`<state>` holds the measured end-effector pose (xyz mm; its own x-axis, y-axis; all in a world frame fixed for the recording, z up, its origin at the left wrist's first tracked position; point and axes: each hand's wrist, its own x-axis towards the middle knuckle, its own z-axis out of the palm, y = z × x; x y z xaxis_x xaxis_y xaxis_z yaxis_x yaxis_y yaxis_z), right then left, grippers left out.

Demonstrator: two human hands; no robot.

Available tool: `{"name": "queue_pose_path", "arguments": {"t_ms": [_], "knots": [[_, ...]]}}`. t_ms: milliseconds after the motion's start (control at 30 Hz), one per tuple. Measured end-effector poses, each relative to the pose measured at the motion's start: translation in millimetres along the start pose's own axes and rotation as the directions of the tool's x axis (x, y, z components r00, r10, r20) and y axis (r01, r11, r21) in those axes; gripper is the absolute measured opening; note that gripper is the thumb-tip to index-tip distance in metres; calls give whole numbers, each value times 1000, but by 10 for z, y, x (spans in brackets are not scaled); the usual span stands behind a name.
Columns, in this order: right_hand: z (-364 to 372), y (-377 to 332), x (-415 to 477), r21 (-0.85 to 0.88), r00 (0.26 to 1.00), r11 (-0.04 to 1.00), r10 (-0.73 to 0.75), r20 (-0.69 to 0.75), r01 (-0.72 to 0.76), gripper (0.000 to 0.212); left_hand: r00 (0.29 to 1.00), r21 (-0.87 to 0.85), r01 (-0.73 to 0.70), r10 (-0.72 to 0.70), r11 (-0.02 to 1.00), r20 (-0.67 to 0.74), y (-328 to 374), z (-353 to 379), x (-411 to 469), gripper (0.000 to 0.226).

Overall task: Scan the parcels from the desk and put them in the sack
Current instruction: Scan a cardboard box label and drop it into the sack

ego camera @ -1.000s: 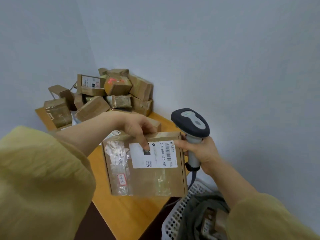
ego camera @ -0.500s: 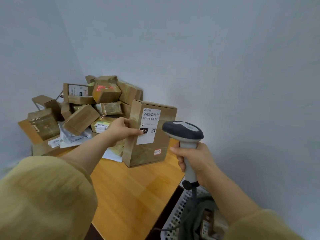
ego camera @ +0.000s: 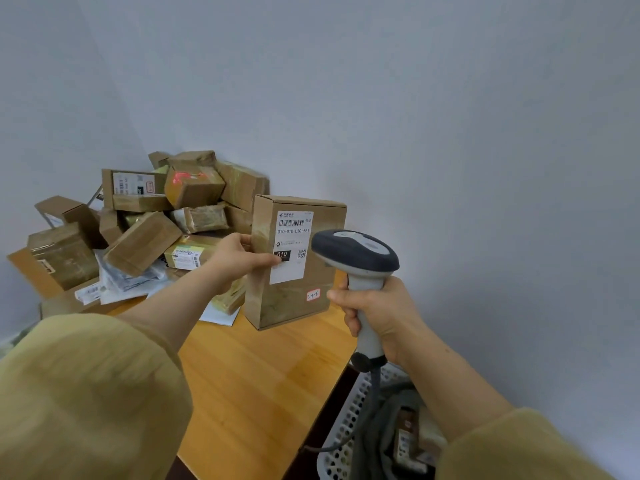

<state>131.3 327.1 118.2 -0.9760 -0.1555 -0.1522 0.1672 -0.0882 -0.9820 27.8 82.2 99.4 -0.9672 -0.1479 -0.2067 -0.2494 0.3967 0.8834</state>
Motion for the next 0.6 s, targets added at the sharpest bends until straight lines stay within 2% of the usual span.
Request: {"name": "queue_pose_path", "arguments": {"t_ms": [100,200,300,367,467,600], "knots": [[-54,27,8,42,999,999,8,-42,-6,8,1000,-43,25,-25,999,2,25,93,4,60],[-232,129,66,87,980,995,56,-193,-40,10,996,-99,61,-54,993,68,39,249,6,45],[-633,364,138,125,896,985,164,-413,-123,22,986,-147,106,-85,983,142,40,471,17,37],[-980,580,125,200,830,964,252,-498,-173,31,970,-180,154,-113,972,217,30,661,42,31],[-1400,873,-33,330,741,914,388,-548,-234,48,926,-204,244,-166,948,338,-3,1035,100,32],[-1716,1118,-304,548,680,824,486,-549,-146,60,845,-120,325,-231,938,482,-37,1705,72,28]]}}
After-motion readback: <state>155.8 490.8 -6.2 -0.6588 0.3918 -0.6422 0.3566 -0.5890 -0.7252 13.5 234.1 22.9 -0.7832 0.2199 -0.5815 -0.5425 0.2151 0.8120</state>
